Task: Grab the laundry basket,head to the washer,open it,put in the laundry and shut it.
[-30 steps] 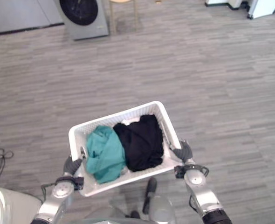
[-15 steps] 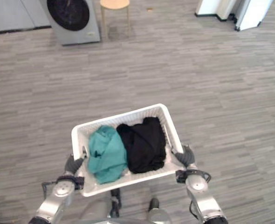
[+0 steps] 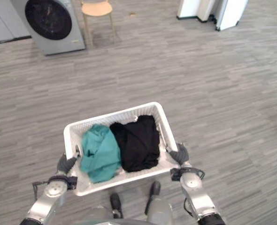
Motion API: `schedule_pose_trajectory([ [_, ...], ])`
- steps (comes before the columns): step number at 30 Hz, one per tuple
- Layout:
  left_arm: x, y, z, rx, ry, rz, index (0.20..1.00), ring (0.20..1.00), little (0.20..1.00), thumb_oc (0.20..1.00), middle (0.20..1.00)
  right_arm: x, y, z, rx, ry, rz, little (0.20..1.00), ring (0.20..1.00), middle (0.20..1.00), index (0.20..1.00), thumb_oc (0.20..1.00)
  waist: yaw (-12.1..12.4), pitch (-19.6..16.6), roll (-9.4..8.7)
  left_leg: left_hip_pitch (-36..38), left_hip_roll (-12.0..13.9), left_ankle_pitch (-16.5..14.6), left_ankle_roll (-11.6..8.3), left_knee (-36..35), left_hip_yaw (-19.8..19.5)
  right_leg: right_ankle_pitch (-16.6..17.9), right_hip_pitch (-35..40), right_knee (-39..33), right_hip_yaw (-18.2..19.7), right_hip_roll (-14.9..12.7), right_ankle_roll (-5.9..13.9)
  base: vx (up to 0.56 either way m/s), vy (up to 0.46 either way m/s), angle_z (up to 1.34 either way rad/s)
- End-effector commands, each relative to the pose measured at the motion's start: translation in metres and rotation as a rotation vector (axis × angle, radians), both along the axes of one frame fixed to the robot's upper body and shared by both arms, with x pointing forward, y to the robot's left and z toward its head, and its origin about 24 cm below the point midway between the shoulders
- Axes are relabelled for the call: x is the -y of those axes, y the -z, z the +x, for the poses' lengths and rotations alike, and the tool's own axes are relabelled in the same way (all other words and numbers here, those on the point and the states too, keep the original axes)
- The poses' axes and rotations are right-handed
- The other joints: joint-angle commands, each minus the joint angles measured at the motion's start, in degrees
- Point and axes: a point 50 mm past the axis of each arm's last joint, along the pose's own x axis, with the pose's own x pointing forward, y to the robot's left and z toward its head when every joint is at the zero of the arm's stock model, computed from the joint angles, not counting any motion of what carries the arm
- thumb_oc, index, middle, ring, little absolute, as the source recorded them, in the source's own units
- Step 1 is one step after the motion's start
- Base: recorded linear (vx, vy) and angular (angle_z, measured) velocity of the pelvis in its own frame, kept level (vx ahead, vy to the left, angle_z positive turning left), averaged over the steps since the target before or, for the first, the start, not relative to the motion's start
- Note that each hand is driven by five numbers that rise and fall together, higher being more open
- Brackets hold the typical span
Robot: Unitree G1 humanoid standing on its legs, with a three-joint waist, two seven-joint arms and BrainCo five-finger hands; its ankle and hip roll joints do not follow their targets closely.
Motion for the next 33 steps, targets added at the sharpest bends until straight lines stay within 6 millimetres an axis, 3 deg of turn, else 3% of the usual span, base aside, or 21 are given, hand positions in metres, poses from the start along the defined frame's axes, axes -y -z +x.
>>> schedule_pose_trajectory([
  [1, 0.019, -0.043, 0.027, 0.248, 0.136, -0.087, 0.2, 0.2, 0.2, 0.2, 0.2, -0.024, -0.042, 0.018, 0.217, -0.17, 0.167, 0.2, 0.2, 0.2, 0.2, 0.2, -1.3, -0.7, 0.25, 6.9, 1.4, -7.5, -3.47, 5.2, -6.3, 2.6, -1.6, -1.6, 0.7, 0.4, 2.0, 0.56, -0.243, 0.02],
  [3, 0.02, -0.043, 0.027, 0.25, 0.14, -0.089, 0.2, 0.2, 0.2, 0.2, 0.2, -0.022, -0.04, 0.015, 0.21, -0.161, 0.169, 0.2, 0.2, 0.2, 0.2, 0.2, -2.0, -1.1, -0.12, 8.4, 1.5, -8.6, -3.86, 5.3, -7.0, 3.0, -1.2, -1.0, 1.9, 0.4, 2.12, 0.41, -0.195, 0.49],
  [5, 0.026, -0.043, 0.028, 0.25, 0.145, -0.11, 0.2, 0.2, 0.2, 0.2, 0.2, -0.02, -0.036, 0.012, 0.19, -0.155, 0.17, 0.2, 0.2, 0.2, 0.2, 0.2, -3.1, -2.7, 0.18, 8.9, 4.3, -8.6, -5.1, 9.3, -8.4, 3.4, -0.1, 1.2, 2.5, 1.0, 0.92, 0.54, -0.318, 0.6],
  [7, 0.03, -0.042, 0.03, 0.245, 0.155, -0.12, 0.2, 0.2, 0.2, 0.2, 0.2, -0.013, -0.038, 0.012, 0.202, -0.139, 0.144, 0.2, 0.2, 0.2, 0.2, 0.2, -3.4, -3.0, 0.92, 5.9, 7.4, -3.7, -6.68, 18.3, -8.4, 1.9, 2.3, 1.7, 1.4, 2.7, -0.96, 0.35, -0.267, 0.63],
  [8, 0.03, -0.042, 0.03, 0.245, 0.155, -0.12, 0.2, 0.2, 0.2, 0.2, 0.2, -0.013, -0.038, 0.012, 0.202, -0.139, 0.143, 0.2, 0.2, 0.2, 0.2, 0.2, -3.5, -3.1, 1.05, 5.6, 7.6, -3.8, -6.75, 18.7, -8.6, 1.8, 2.3, 1.7, 1.3, 2.8, -1.01, 0.34, -0.301, 0.39],
  [9, 0.034, -0.042, 0.031, 0.242, 0.17, -0.127, 0.2, 0.2, 0.2, 0.2, 0.2, -0.007, -0.04, 0.01, 0.209, -0.124, 0.135, 0.2, 0.2, 0.2, 0.2, 0.2, -3.5, -2.6, 0.78, 1.3, 9.8, 1.6, -7.2, 28.9, -8.6, -0.1, 5.2, 1.1, 0.2, 4.0, -3.3, 0.32, -0.287, -0.02],
  [10, 0.035, -0.041, 0.03, 0.236, 0.176, -0.127, 0.2, 0.2, 0.2, 0.2, 0.2, -0.005, -0.04, 0.009, 0.21, -0.115, 0.13, 0.2, 0.2, 0.2, 0.2, 0.2, -3.4, -2.3, 0.41, -0.5, 10.6, 3.1, -6.99, 32.3, -8.1, -1.2, 6.9, 0.3, -0.5, 4.7, -4.57, 0.32, -0.285, -0.15],
  [12, 0.035, -0.042, 0.031, 0.24, 0.18, -0.125, 0.2, 0.2, 0.2, 0.2, 0.2, -0.001, -0.04, 0.008, 0.204, -0.106, 0.121, 0.2, 0.2, 0.2, 0.2, 0.2, -3.1, -2.0, 0.02, -2.5, 10.3, 1.9, -6.23, 33.9, -7.9, -2.1, 8.2, -0.4, -0.7, 5.0, -5.06, 0.26, -0.13, -0.09],
  [13, 0.037, -0.042, 0.032, 0.24, 0.188, -0.129, 0.2, 0.2, 0.2, 0.2, 0.2, 0.001, -0.039, 0.007, 0.198, -0.102, 0.117, 0.2, 0.2, 0.2, 0.2, 0.2, -2.0, -1.4, -0.87, -7.6, 7.7, -1.2, -5.18, 32.9, -7.5, -3.3, 10.6, -1.7, -0.4, 5.0, -4.88, 0.4, -0.122, -0.04],
  [15, 0.037, -0.042, 0.031, 0.237, 0.191, -0.132, 0.2, 0.2, 0.2, 0.2, 0.2, 0.003, -0.039, 0.006, 0.193, -0.098, 0.115, 0.2, 0.2, 0.2, 0.2, 0.2, -1.7, -1.4, -1.04, -8.8, 7.3, -2.1, -4.92, 31.0, -7.0, -3.8, 11.8, -2.3, -0.4, 5.1, -4.49, 0.34, -0.04, -0.14],
  [16, 0.037, -0.04, 0.029, 0.229, 0.199, -0.123, 0.2, 0.2, 0.2, 0.2, 0.2, 0.006, -0.036, 0.003, 0.182, -0.078, 0.12, 0.2, 0.2, 0.2, 0.2, 0.2, -1.0, -1.3, -1.01, -11.3, 7.3, -3.6, -5.51, 25.8, -6.1, -5.6, 14.2, -2.9, -0.4, 5.5, -3.9, 0.4, 0.026, -0.11],
  [18, 0.036, -0.04, 0.028, 0.228, 0.198, -0.116, 0.2, 0.2, 0.2, 0.2, 0.2, 0.007, -0.034, 0.002, 0.177, -0.07, 0.119, 0.2, 0.2, 0.2, 0.2, 0.2, -0.6, -1.4, -0.99, -12.4, 6.6, -1.3, -5.87, 21.0, -5.6, -6.3, 15.5, -3.4, -0.4, 5.8, -3.62, 0.36, 0.054, 0.01],
  [19, 0.032, -0.041, 0.028, 0.232, 0.189, -0.101, 0.2, 0.2, 0.2, 0.2, 0.2, 0.007, -0.032, 0.002, 0.174, -0.06, 0.124, 0.2, 0.2, 0.2, 0.2, 0.2, 0.6, -1.3, -0.04, -14.7, 6.2, 6.0, -6.68, 12.1, -5.4, -6.8, 17.3, -3.6, -0.7, 7.4, -3.76, 0.32, 0.096, 0.0],
  [23, 0.03, -0.042, 0.027, 0.237, 0.174, -0.097, 0.2, 0.2, 0.2, 0.2, 0.2, 0.005, -0.03, 0.003, 0.173, -0.056, 0.134, 0.2, 0.2, 0.2, 0.2, 0.2, 2.0, -1.0, 0.33, -16.6, 6.6, 10.1, -7.81, 2.5, -5.9, -10.0, 21.2, -3.0, -0.3, 8.4, -3.41, 0.35, 0.112, -0.14],
  [25, 0.027, -0.043, 0.027, 0.241, 0.172, -0.086, 0.2, 0.2, 0.2, 0.2, 0.2, 0.003, -0.03, 0.003, 0.171, -0.06, 0.133, 0.2, 0.2, 0.2, 0.2, 0.2, 2.7, -1.6, -0.1, -17.5, 7.7, 11.2, -8.44, 1.7, -4.9, -12.2, 24.2, -2.0, 0.5, 8.1, -3.13, 0.59, 0.233, -0.29],
  [29, 0.021, -0.042, 0.025, 0.23, 0.169, -0.071, 0.2, 0.2, 0.2, 0.2, 0.2, -0.004, -0.026, 0.003, 0.156, -0.081, 0.151, 0.2, 0.2, 0.2, 0.2, 0.2, 3.4, -3.3, -0.38, -16.9, 8.5, 12.5, -7.38, 4.9, -3.4, -12.7, 25.8, -1.0, 0.5, 7.2, -2.04, 0.4, 0.216, -0.24],
  [31, 0.019, -0.041, 0.024, 0.221, 0.165, -0.068, 0.2, 0.2, 0.2, 0.2, 0.2, -0.009, -0.024, 0.003, 0.146, -0.094, 0.179, 0.2, 0.2, 0.2, 0.2, 0.2, 4.3, -4.5, -1.61, -17.2, 7.4, 10.3, -5.99, 7.7, -3.6, -11.2, 25.1, 2.7, 1.2, 4.3, -0.33, 0.34, 0.243, 0.04],
  [33, 0.016, -0.042, 0.025, 0.218, 0.174, -0.054, 0.2, 0.2, 0.2, 0.2, 0.2, -0.016, -0.022, 0.004, 0.141, -0.113, 0.195, 0.2, 0.2, 0.2, 0.2, 0.2, 4.2, -4.2, -2.59, -16.0, 5.9, 7.8, -4.28, 9.2, -3.5, -7.4, 22.1, 10.3, 2.7, 2.4, 0.73, 0.36, 0.31, 0.08],
])
